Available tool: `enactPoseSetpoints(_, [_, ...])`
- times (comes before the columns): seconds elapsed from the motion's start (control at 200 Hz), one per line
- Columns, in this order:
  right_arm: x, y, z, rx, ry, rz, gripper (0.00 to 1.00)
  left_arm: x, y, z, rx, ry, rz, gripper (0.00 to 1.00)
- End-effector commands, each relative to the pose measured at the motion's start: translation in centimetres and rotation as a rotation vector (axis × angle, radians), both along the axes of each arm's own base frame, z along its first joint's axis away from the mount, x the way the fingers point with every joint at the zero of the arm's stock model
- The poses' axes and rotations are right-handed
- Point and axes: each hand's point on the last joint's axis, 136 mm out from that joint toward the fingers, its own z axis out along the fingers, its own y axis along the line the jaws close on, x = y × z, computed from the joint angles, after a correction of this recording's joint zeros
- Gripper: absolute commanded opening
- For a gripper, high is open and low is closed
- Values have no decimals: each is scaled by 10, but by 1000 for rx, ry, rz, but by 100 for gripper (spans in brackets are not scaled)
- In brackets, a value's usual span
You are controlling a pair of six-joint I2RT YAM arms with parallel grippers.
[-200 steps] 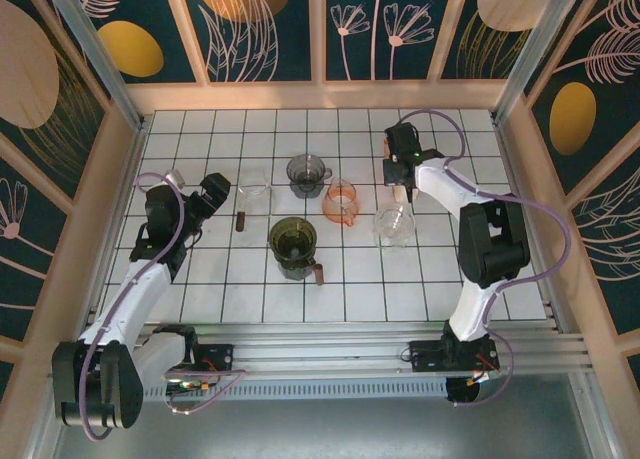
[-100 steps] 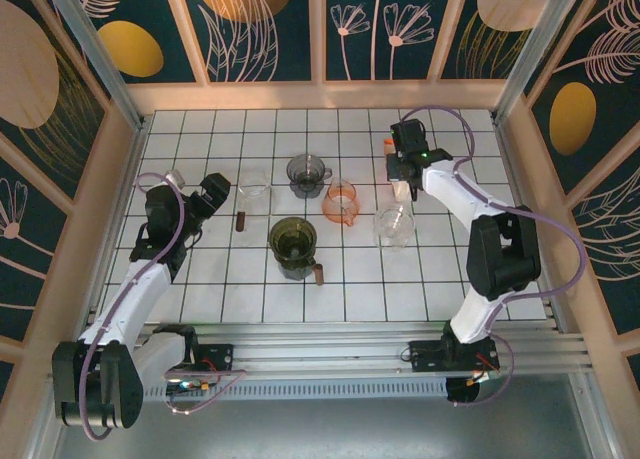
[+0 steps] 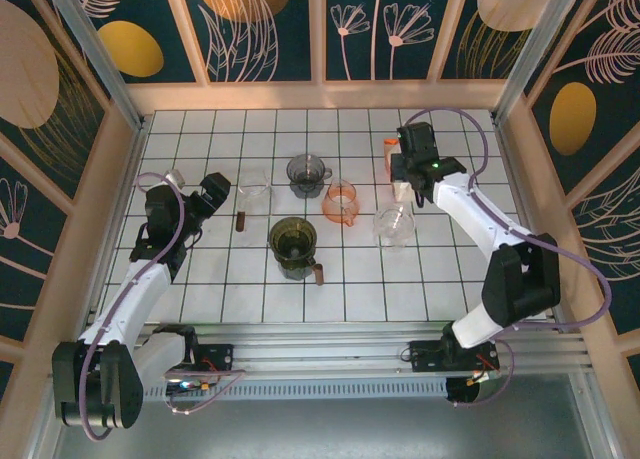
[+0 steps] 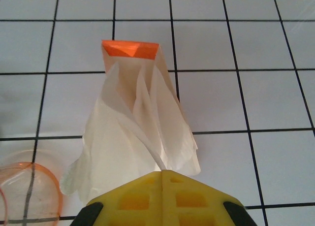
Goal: Place the coffee filter in the dripper
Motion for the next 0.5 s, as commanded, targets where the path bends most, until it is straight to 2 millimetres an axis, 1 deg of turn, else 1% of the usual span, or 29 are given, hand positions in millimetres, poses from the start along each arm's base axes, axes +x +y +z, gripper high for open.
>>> enactPoseSetpoints(0.0, [-6,0,18,-3,-56,-25,0,2,-4,6,-6,-30,-25,99])
enactPoseSetpoints(0.155, [-14,6,37,-9,-102,-10,0,3,-5,9,-13,-34,-28,99])
enactPoseSetpoints(0.285, [-24,17,55,-14,-143,19,0,3,-8,12,-23,-36,-39,99])
enactPoseSetpoints(0.415, [-40,37,70,2,-160,75,0,2,-10,15,-39,-43,-49,99])
enactPoseSetpoints(0.45, [-43,38,75,8,-162,77,0,2,-11,16,-43,-42,-52,99])
enactPoseSetpoints(0.46, [-46,44,76,10,-162,94,0,2,-11,16,-43,-43,-52,99])
enactPoseSetpoints(0.495, [-52,52,80,18,-161,118,0,1,-11,18,-46,-46,-55,99])
